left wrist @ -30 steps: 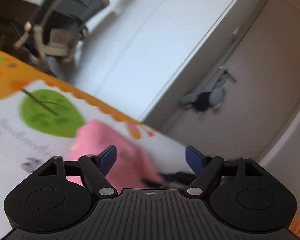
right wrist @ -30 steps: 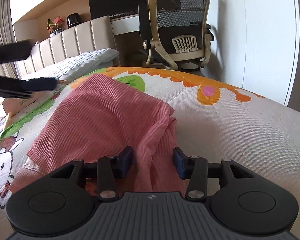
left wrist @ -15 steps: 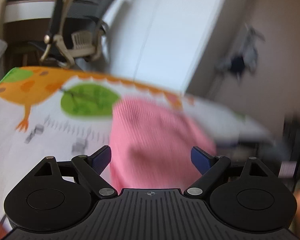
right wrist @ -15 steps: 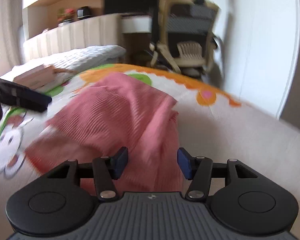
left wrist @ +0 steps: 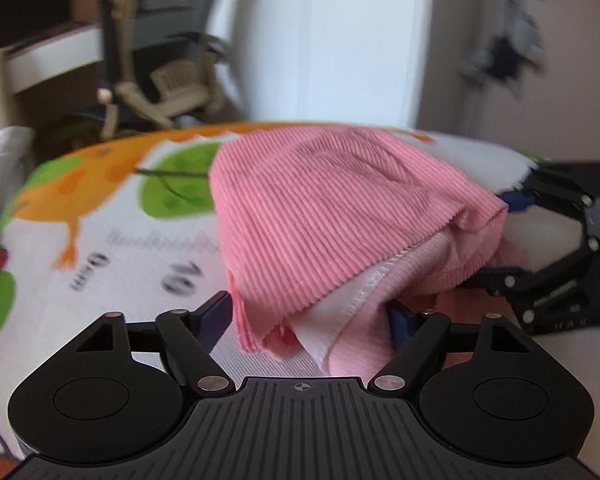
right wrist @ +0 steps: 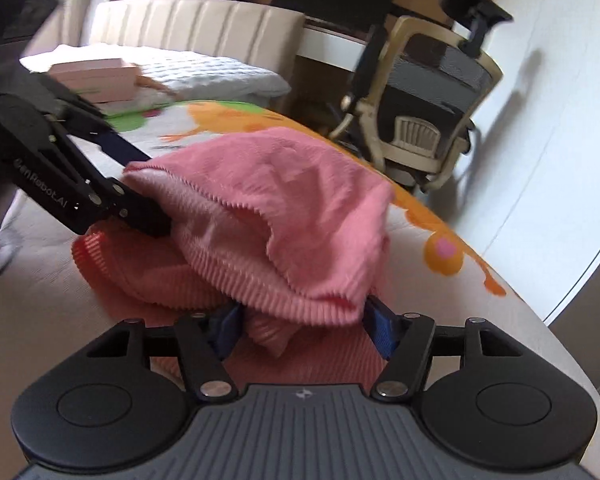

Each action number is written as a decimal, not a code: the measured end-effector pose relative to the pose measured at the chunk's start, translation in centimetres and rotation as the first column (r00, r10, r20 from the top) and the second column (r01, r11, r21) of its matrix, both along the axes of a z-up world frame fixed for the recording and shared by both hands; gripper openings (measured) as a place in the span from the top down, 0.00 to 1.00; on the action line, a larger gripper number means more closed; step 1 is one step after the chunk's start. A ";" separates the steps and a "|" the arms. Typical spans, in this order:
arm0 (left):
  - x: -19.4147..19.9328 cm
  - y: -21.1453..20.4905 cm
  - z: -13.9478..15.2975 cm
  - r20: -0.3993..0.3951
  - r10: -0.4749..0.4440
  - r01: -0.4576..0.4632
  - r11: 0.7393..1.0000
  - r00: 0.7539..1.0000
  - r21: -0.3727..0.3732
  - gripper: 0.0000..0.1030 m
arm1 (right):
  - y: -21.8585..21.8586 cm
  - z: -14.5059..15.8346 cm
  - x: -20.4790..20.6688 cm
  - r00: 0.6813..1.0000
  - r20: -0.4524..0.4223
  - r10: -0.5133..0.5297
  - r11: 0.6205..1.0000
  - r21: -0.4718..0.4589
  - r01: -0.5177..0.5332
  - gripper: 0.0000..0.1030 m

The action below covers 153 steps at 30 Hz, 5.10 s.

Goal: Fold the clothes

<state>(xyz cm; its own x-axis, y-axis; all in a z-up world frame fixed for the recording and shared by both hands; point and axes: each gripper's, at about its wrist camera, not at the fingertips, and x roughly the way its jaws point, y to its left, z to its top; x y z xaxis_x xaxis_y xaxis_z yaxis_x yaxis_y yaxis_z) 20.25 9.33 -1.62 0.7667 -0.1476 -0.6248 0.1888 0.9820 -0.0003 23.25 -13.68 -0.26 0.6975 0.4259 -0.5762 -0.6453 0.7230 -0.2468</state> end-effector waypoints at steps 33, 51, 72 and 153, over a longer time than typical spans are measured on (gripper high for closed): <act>-11.0 -6.5 -1.6 -0.049 0.144 -0.145 0.989 0.988 -0.005 0.00 | -7.1 -0.3 -8.8 0.970 -0.171 -0.173 0.973 0.124 0.195 0.00; -11.7 -7.6 -2.1 -0.041 0.159 -0.158 0.987 0.986 0.013 0.00 | -8.0 -1.4 -9.7 0.954 -0.210 -0.213 0.957 0.152 0.247 0.00; -11.7 -7.6 -2.0 -0.042 0.159 -0.159 0.987 0.986 0.010 0.00 | -8.1 -1.4 -9.7 0.954 -0.213 -0.211 0.957 0.156 0.246 0.00; -11.6 -7.6 -2.0 -0.042 0.158 -0.158 0.987 0.986 0.008 0.00 | -8.2 -1.4 -9.7 0.954 -0.213 -0.209 0.957 0.159 0.245 0.00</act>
